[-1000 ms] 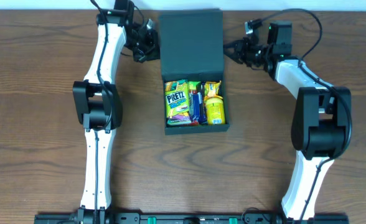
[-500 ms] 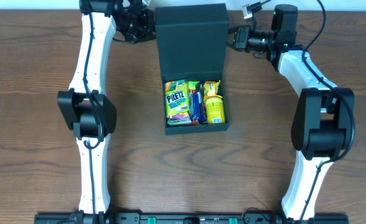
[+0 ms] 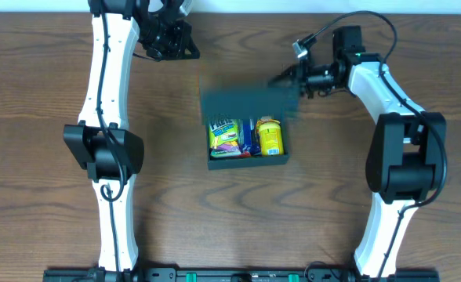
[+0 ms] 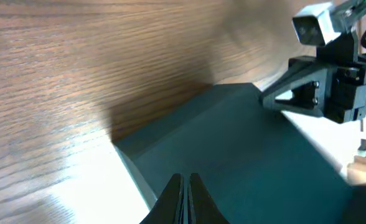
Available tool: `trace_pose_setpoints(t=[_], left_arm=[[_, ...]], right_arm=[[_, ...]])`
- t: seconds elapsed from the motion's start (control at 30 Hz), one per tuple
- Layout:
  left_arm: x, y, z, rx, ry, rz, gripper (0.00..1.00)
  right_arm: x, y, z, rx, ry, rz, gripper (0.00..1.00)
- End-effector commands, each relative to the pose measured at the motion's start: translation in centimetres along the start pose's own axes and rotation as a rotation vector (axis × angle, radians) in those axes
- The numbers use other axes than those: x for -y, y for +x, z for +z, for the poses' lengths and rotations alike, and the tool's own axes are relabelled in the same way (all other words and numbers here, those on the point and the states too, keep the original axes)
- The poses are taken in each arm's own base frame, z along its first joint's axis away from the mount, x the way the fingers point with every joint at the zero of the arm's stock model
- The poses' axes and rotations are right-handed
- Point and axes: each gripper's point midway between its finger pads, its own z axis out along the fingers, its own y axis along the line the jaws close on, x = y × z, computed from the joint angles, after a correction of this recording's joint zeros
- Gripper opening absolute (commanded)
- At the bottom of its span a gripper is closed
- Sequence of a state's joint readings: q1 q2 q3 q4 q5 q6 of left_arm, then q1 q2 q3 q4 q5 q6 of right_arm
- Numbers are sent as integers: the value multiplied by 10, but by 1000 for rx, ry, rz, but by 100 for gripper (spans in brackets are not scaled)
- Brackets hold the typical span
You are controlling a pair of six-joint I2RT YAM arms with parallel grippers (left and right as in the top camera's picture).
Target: Pack container
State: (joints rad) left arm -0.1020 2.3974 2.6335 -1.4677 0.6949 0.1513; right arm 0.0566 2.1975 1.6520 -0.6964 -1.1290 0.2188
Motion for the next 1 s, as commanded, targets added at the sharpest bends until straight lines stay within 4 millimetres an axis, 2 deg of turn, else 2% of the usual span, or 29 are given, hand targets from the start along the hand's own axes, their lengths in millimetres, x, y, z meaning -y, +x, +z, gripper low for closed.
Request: trace_pose_setpoints(t=[0.0,0.1,0.23,0.43,0.53,0.63,0.7,0.8,0.97], left_arm=[[2,-1,-15,23,-56,56,6],[-2,-1,-15,21,-76,19,6],[-7,1,-16,17,-102,-24,6],[-2,1,-23,31,-103,-45,6],[10,0,-35,55,-103,-26,6],[25,4,-57,90,-119,-2,6],[27,10,-78,112,-188,7,6],[37,21,-111,158,-267,12,6],[79,40,-165,275,-282,60,6]], right_arm=[[-7,0,-5,11,79,-121,1],[-10,0,-8,18,109,-131,1],[-27,-3,-16,51,157,-176,1],[-69,-12,-41,155,261,-321,1],[-104,-22,-58,240,260,-441,1],[-138,-25,-74,307,246,-556,1],[-154,-23,-82,327,249,-642,1],[-169,-17,-90,341,250,-696,1],[-180,0,-97,328,252,-681,1]])
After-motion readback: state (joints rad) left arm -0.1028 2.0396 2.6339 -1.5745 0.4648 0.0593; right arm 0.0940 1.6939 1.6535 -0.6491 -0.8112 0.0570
